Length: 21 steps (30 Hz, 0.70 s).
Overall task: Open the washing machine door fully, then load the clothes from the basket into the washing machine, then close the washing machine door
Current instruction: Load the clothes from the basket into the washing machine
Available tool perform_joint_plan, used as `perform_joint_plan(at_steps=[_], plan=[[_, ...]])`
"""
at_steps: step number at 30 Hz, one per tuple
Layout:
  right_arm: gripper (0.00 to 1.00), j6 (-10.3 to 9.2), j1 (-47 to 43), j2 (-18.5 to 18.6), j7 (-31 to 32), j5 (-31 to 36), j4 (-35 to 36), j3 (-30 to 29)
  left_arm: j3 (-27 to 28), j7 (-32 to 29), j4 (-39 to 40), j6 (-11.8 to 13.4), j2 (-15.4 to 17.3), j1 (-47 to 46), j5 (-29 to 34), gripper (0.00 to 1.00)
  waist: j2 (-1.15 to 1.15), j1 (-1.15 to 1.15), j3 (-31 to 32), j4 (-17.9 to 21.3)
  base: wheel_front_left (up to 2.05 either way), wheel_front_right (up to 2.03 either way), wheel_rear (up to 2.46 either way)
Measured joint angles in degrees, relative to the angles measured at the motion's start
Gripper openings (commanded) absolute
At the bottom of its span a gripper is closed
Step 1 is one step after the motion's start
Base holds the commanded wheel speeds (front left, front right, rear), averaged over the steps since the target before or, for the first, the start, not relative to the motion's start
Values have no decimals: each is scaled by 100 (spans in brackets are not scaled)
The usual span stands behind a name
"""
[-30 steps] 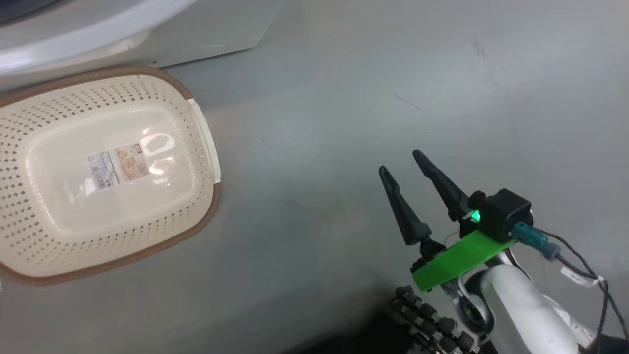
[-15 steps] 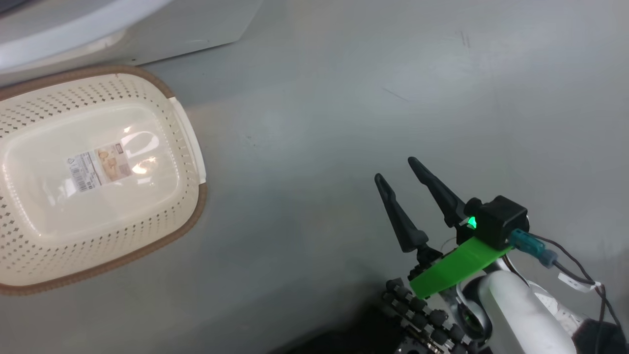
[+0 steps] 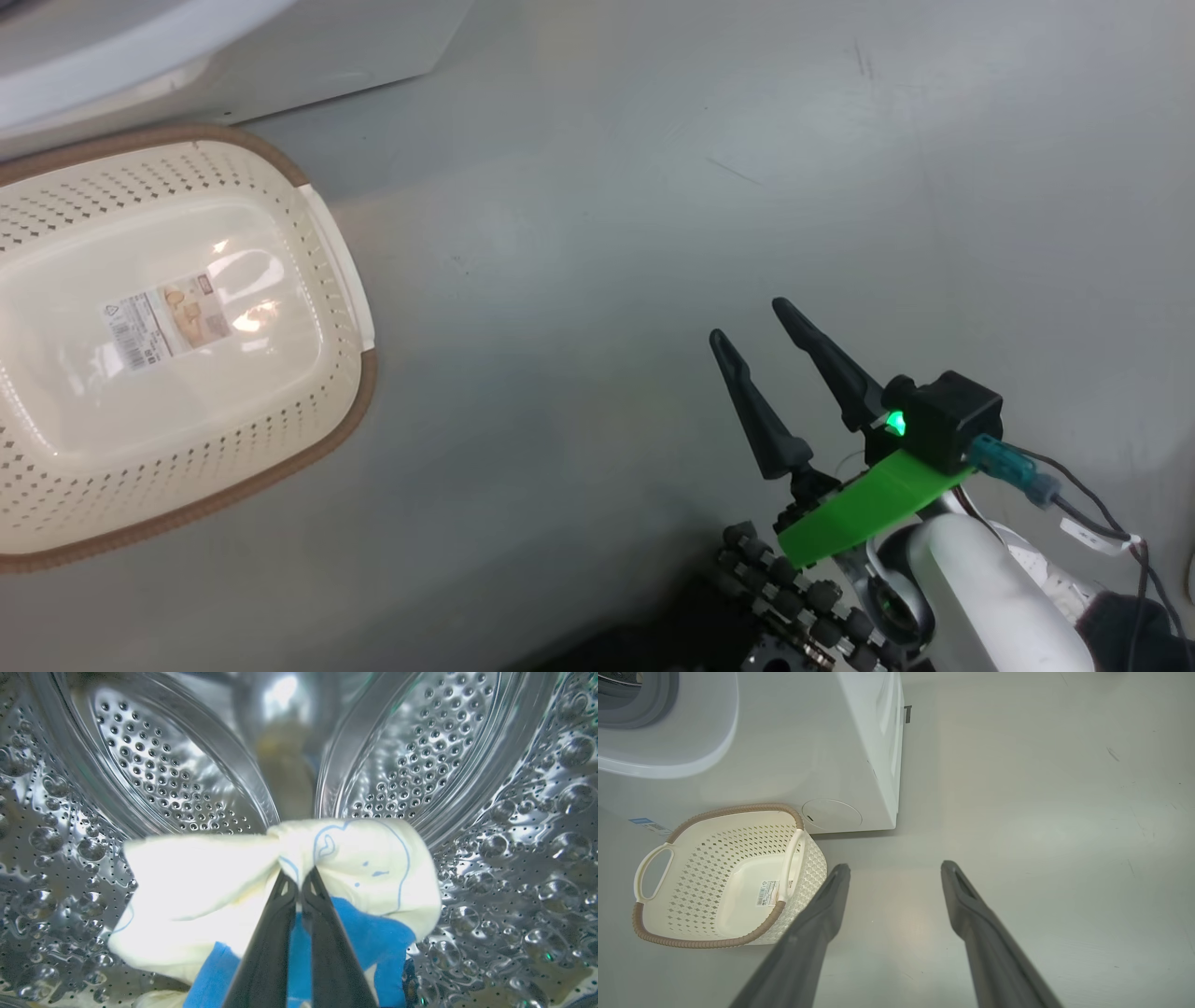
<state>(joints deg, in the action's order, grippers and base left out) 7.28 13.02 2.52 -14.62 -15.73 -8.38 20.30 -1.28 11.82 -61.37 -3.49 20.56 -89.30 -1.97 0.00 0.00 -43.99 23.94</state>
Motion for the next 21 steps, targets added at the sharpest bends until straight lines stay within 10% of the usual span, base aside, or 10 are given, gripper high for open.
perform_joint_plan(at_steps=[3, 8, 21], plan=[[100, 0, 0, -1, 0, -10, -1, -2, -82, -185, -286, 0, -7, -111, 0, 11, 0, 0, 27, -19, 0, 0, 0], [100, 0, 0, -1, 0, -10, -7, 0, -125, -544, -671, 10, -29, -335, 0, 100, 0, 0, 93, -50, 0, 0, 0], [100, 0, 1, -1, 0, -40, -41, -36, -174, -855, -1141, 256, -279, -336, -108, 100, 1, 0, 366, -161, 0, 0, 0]])
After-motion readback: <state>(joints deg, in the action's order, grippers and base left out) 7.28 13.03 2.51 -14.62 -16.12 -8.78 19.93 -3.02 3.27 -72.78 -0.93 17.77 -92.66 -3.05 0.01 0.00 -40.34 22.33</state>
